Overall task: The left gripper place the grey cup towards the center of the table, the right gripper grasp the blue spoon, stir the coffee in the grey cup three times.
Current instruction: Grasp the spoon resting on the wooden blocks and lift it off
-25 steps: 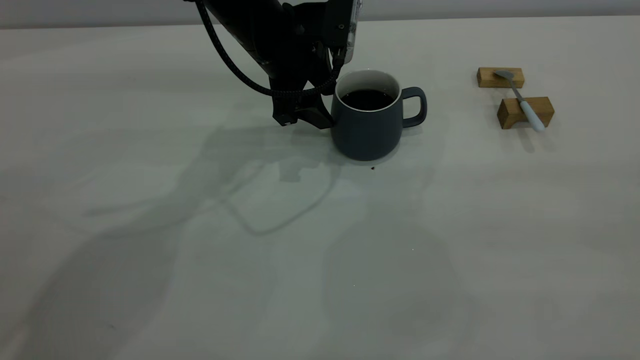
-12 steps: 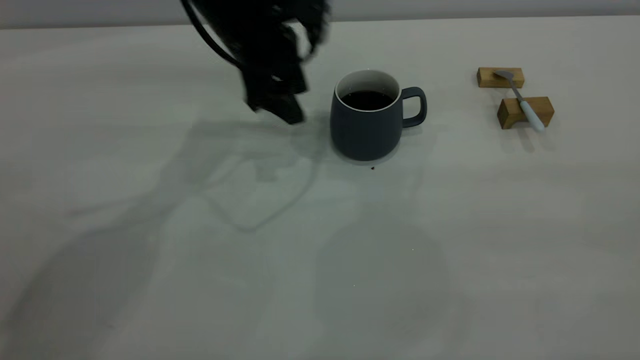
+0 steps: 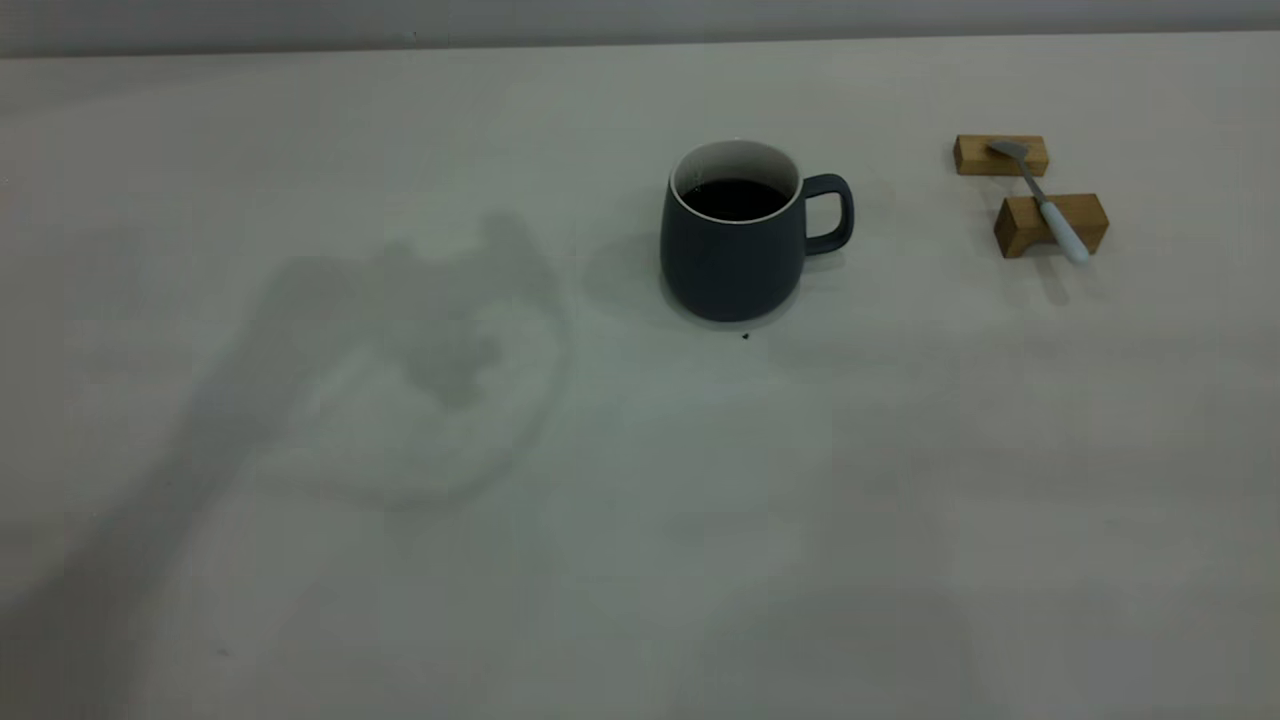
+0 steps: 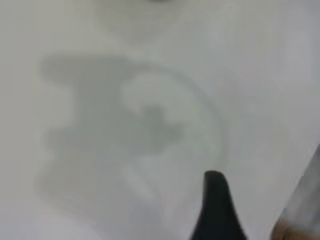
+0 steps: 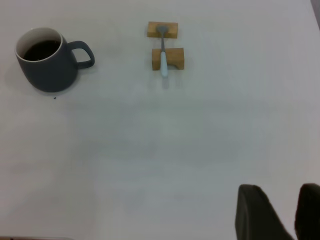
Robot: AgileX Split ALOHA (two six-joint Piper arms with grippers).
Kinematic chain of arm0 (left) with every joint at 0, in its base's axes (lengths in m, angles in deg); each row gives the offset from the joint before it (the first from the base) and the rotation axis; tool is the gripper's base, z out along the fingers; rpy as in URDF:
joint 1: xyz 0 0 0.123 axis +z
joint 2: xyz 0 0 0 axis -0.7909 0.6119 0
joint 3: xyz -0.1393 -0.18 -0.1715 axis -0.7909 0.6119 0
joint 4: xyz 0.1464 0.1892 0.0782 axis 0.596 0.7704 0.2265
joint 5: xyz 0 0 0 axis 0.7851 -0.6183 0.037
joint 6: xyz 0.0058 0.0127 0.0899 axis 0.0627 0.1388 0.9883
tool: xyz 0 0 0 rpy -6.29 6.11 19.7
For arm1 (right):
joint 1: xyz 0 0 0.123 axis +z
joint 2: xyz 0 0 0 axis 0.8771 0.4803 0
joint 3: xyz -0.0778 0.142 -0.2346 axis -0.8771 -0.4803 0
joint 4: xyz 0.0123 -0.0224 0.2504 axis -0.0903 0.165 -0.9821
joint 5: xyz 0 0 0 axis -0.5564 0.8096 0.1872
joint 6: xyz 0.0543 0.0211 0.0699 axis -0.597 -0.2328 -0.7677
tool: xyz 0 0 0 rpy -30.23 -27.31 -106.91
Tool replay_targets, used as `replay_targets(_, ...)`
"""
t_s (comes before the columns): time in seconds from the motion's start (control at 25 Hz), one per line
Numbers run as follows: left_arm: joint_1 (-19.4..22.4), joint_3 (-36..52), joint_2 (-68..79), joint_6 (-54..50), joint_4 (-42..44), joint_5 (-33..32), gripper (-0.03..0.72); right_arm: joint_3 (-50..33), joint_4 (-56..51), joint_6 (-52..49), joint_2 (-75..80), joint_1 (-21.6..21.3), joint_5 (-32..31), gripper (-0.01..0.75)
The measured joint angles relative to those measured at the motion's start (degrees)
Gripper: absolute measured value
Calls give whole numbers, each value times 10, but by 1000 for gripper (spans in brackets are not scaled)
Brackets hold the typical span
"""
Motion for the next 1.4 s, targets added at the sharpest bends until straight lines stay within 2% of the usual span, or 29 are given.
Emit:
replay_targets(0.28, 0, 1, -188, -211, 30, 0, 585, 0, 0, 0, 0, 0, 0, 237)
replay_targets(0.44, 0, 44, -294, -290, 38, 0, 585, 0, 0, 0, 0, 0, 0, 237)
replay_targets(0.56, 0, 117, -376, -316, 38, 0, 585, 0, 0, 0, 0, 0, 0, 237)
replay_targets(1.08, 0, 538, -637, -325, 57, 3, 585, 0, 0, 0, 0, 0, 0, 237)
replay_targets(1.24, 0, 630, -700, -325, 66, 22, 585, 0, 0, 0, 0, 0, 0, 237)
replay_targets(1.4, 0, 681, -761, -325, 70, 49, 585, 0, 0, 0, 0, 0, 0, 237)
